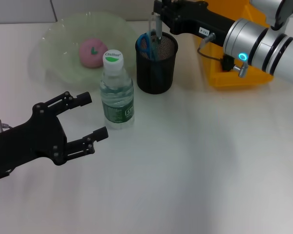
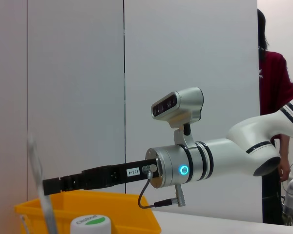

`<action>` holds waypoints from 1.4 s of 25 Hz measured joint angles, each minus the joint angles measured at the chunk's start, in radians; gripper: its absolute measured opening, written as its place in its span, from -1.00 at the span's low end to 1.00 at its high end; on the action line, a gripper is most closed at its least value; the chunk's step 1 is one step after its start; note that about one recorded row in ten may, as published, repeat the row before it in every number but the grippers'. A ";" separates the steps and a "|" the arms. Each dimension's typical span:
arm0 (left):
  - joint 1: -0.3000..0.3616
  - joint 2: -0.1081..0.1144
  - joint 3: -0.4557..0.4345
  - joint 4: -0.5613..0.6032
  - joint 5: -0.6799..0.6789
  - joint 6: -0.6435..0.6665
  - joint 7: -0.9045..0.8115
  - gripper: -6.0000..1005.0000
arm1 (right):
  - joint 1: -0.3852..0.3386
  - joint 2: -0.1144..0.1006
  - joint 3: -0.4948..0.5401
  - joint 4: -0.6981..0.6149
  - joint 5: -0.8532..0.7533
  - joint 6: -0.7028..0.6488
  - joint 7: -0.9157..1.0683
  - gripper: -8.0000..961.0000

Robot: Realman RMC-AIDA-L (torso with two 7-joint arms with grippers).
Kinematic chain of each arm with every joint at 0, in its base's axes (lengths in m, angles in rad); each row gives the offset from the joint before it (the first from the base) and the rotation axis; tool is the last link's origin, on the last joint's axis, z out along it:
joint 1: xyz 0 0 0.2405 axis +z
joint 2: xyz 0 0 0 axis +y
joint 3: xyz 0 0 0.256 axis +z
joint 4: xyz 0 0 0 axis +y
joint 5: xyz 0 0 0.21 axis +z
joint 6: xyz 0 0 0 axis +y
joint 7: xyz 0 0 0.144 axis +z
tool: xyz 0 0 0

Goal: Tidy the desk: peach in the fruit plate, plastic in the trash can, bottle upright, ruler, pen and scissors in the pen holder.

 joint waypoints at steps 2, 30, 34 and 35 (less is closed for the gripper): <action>0.001 -0.001 0.000 0.000 -0.001 0.000 0.000 0.59 | -0.003 0.000 0.000 0.000 -0.002 0.000 0.004 -0.66; -0.042 0.026 0.048 -0.002 0.096 -0.030 -0.225 0.59 | -0.605 -0.078 0.357 -0.435 -0.718 -1.014 0.127 0.58; -0.060 0.023 0.048 -0.002 0.150 -0.004 -0.244 0.59 | -0.612 -0.068 0.366 -0.439 -0.771 -1.058 0.108 0.58; -0.063 0.018 0.048 -0.001 0.163 0.015 -0.246 0.59 | -0.612 -0.067 0.364 -0.439 -0.774 -1.059 0.107 0.58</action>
